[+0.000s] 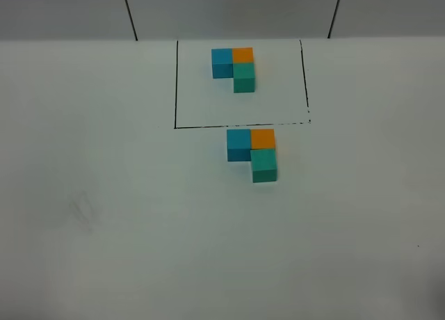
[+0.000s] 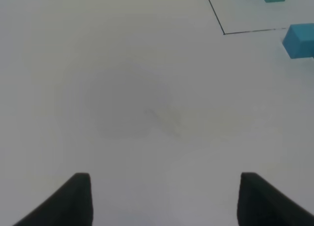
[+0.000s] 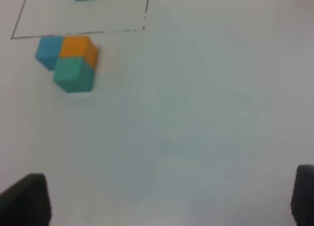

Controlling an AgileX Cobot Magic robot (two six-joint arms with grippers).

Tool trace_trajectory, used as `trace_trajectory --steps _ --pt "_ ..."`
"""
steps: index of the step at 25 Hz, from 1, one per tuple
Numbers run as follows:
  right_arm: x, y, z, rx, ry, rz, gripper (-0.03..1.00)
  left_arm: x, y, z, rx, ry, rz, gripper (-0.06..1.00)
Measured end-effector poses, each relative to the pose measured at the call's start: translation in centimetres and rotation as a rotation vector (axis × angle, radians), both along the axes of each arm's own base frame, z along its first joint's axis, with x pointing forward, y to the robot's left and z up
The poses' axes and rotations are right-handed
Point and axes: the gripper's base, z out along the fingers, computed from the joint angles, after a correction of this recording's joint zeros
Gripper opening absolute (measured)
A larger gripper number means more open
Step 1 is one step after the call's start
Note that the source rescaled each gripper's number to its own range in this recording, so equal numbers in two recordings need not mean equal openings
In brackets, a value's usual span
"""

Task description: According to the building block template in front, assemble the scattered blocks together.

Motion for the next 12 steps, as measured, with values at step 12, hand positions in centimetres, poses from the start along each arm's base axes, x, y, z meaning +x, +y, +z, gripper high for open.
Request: trace_trajectory --steps 12 --pt "-6.3 -0.7 -1.9 -0.028 -0.216 0.051 1.00 0.0 0.0 0.0 0.000 0.000 0.000 0.36"
